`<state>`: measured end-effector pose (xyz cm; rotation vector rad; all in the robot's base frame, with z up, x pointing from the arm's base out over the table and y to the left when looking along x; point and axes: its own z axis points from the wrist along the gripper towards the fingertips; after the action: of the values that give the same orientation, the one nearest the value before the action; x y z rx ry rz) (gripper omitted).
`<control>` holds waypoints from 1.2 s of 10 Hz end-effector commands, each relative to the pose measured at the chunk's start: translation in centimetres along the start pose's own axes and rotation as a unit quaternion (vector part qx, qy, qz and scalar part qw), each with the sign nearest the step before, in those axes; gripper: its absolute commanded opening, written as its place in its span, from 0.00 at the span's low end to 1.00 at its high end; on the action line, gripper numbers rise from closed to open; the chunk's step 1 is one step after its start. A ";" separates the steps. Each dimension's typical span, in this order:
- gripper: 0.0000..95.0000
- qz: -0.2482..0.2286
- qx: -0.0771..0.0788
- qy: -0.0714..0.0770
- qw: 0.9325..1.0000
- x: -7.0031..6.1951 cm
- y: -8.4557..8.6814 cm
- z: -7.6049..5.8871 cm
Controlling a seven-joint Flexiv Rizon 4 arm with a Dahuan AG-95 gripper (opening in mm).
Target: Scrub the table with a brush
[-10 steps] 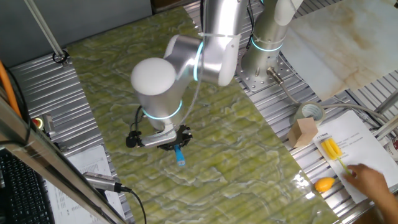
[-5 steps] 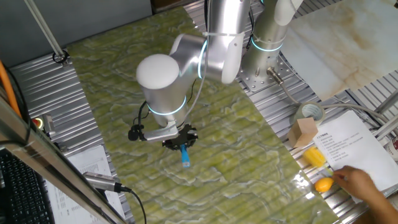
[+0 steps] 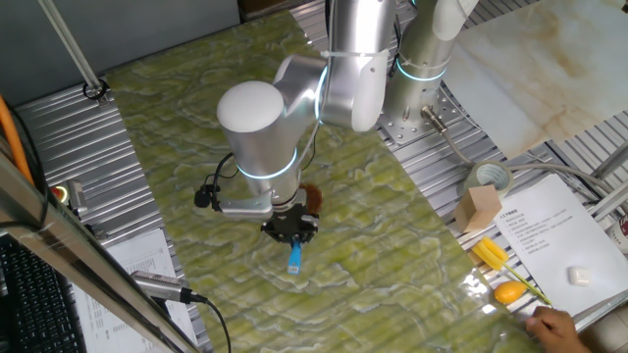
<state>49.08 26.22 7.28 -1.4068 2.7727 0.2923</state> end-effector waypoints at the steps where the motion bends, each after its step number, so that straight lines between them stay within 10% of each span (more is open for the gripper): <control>1: 0.00 0.121 -0.027 -0.039 0.992 -1.3 0.9 0.0; 7: 0.00 -0.034 0.052 0.043 0.997 -0.1 0.1 -1.0; 12: 0.00 -0.103 0.067 0.071 0.990 0.7 -0.3 -1.5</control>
<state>48.99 25.67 8.49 -1.1695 2.8705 0.2303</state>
